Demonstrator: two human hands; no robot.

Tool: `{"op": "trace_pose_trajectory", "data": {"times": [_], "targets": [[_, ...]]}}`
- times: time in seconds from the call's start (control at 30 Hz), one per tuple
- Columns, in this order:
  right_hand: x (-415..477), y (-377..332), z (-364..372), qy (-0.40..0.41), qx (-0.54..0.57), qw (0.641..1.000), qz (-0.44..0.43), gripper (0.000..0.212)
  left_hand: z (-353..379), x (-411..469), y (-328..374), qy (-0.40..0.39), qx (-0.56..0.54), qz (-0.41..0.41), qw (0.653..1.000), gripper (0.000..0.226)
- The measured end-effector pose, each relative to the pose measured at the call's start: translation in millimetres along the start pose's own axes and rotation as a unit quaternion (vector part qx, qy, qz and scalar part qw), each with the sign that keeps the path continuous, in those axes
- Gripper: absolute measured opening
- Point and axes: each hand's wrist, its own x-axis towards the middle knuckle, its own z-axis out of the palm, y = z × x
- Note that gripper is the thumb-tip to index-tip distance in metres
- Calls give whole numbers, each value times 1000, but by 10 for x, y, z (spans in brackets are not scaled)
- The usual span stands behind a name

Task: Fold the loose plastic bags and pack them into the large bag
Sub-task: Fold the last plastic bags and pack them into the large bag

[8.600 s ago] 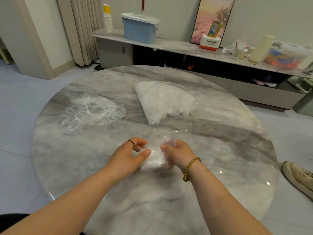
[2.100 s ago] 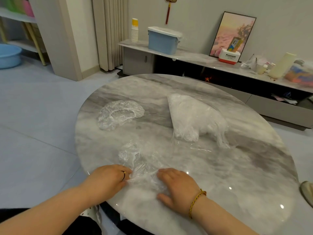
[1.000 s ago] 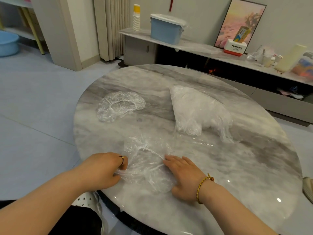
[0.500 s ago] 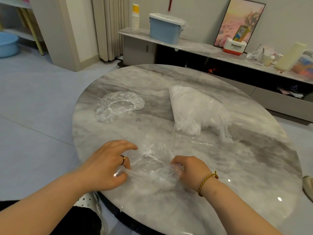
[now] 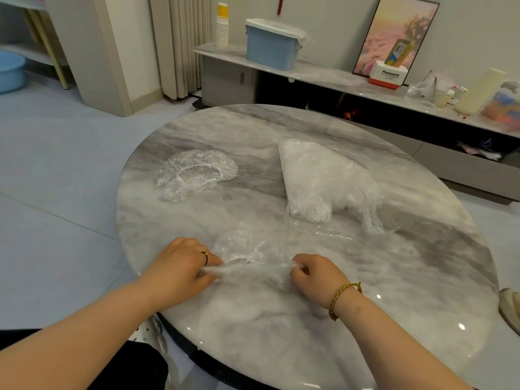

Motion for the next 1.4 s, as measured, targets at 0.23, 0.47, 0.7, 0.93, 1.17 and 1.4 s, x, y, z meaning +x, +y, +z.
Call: {"op": "trace_pose_trajectory", "data": {"times": [0.23, 0.47, 0.7, 0.93, 1.17, 1.4], "targets": [[43, -4, -2, -9, 124, 990, 72, 40, 6, 26, -28, -58, -163, -275, 946, 56], [40, -58, 79, 13, -23, 994, 106, 39, -177, 82, 113, 40, -44, -308, 950, 29], [-73, -230, 96, 113, -155, 980, 44, 40, 50, 126, 487, 44, 44, 18, 998, 66], [35, -155, 351, 172, -234, 943, -166, 44, 161, 323, 491, -101, 70, -50, 991, 92], [103, -79, 426, 123, -236, 953, -146, 51, 345, 329, 434, -160, 17, -64, 985, 105], [126, -31, 444, 16, -199, 970, -139, 114, 366, 348, 441, -181, 6, -68, 981, 102]]}}
